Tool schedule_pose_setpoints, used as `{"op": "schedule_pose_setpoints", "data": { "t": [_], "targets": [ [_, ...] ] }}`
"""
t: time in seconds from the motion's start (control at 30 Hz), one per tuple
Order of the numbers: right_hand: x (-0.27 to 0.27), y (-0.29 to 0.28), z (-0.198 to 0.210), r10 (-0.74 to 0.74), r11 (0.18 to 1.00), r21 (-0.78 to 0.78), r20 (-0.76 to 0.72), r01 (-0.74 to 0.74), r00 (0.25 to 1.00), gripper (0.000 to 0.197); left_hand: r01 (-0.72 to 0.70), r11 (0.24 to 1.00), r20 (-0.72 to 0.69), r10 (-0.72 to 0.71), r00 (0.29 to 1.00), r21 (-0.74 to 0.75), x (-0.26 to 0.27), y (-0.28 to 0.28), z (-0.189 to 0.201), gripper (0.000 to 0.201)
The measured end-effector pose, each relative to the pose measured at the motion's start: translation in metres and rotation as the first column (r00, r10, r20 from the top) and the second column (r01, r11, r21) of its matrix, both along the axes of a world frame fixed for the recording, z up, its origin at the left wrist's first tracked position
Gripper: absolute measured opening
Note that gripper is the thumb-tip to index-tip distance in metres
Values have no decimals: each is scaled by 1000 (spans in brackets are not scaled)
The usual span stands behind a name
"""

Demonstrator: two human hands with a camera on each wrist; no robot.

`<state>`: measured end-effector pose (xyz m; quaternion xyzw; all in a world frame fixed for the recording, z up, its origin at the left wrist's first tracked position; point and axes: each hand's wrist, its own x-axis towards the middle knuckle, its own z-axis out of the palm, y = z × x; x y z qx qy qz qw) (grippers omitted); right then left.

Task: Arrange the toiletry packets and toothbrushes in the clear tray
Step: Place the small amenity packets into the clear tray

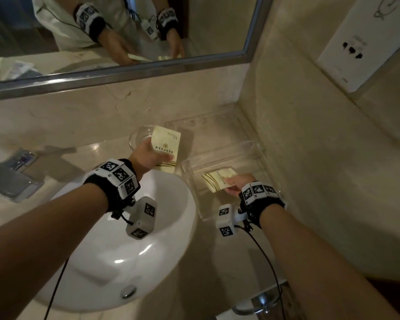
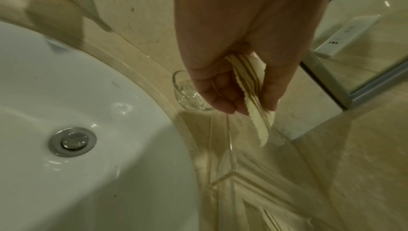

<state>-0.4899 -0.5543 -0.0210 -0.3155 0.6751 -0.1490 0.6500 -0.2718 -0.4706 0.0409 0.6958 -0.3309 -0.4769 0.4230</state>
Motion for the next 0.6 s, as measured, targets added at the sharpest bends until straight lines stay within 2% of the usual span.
{"op": "schedule_pose_setpoints", "data": {
  "t": [0.2,0.33,0.47,0.6],
  "targets": [
    [14,1,-24,-36,999,6,29,36,999,29,-44,997,3,44,999,56,10,3,-13,46],
    [30,0,-35,-93,995,-24,84,95,992,16,-80,993,4,80,997,87,18,7,-19,51],
    [39,-1,-39,-93,994,-53,92,98,991,25,-97,989,29,95,995,111,27,15,-24,50],
    [36,-1,-38,3,996,-93,21,-2,1000,30,-112,989,18,111,994,95,31,16,-28,45]
  ]
}}
